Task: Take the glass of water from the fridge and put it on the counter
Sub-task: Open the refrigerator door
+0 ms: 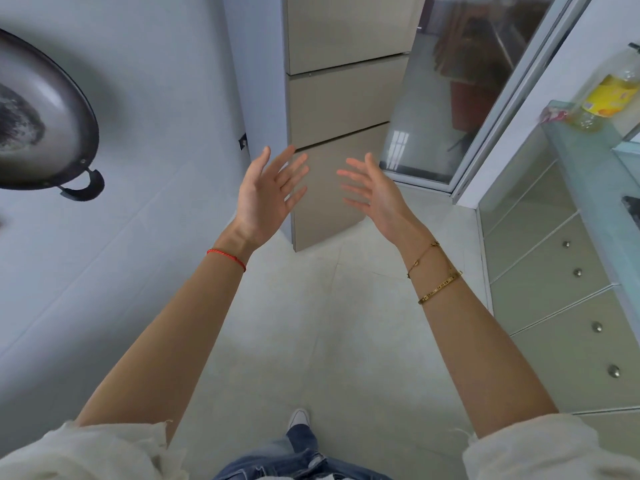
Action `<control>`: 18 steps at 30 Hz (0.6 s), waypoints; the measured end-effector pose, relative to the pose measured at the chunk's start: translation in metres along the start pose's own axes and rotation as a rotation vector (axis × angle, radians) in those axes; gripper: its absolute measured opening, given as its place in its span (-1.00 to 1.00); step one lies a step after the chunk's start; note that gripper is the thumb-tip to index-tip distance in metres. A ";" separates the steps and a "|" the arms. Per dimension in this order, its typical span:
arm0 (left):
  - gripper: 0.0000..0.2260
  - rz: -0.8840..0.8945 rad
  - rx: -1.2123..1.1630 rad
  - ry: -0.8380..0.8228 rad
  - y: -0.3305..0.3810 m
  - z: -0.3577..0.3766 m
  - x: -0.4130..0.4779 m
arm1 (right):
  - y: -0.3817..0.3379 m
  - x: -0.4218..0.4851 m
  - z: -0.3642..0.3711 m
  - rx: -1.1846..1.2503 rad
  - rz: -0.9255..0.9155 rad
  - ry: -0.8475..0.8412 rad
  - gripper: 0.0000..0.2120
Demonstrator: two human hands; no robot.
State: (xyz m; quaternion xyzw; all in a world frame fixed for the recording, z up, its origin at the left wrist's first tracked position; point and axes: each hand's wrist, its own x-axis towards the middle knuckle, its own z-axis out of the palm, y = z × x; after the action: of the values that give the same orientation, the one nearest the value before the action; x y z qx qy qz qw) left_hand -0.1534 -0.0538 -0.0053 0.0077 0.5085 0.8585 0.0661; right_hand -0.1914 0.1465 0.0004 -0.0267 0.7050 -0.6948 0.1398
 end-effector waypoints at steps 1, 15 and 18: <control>-0.48 -0.002 0.000 -0.004 0.003 -0.006 0.007 | -0.001 0.008 0.002 0.004 -0.001 0.008 -0.46; -0.45 -0.044 0.029 -0.031 0.010 -0.045 0.087 | -0.010 0.088 0.011 0.056 0.018 0.050 -0.50; -0.45 -0.043 0.017 -0.027 0.008 -0.048 0.106 | -0.010 0.106 0.006 0.055 0.021 0.039 -0.50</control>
State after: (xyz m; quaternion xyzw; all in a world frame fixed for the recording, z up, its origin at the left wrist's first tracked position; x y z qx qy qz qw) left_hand -0.2633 -0.0870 -0.0272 0.0087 0.5150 0.8523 0.0914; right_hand -0.2928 0.1155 -0.0069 -0.0019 0.6884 -0.7128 0.1341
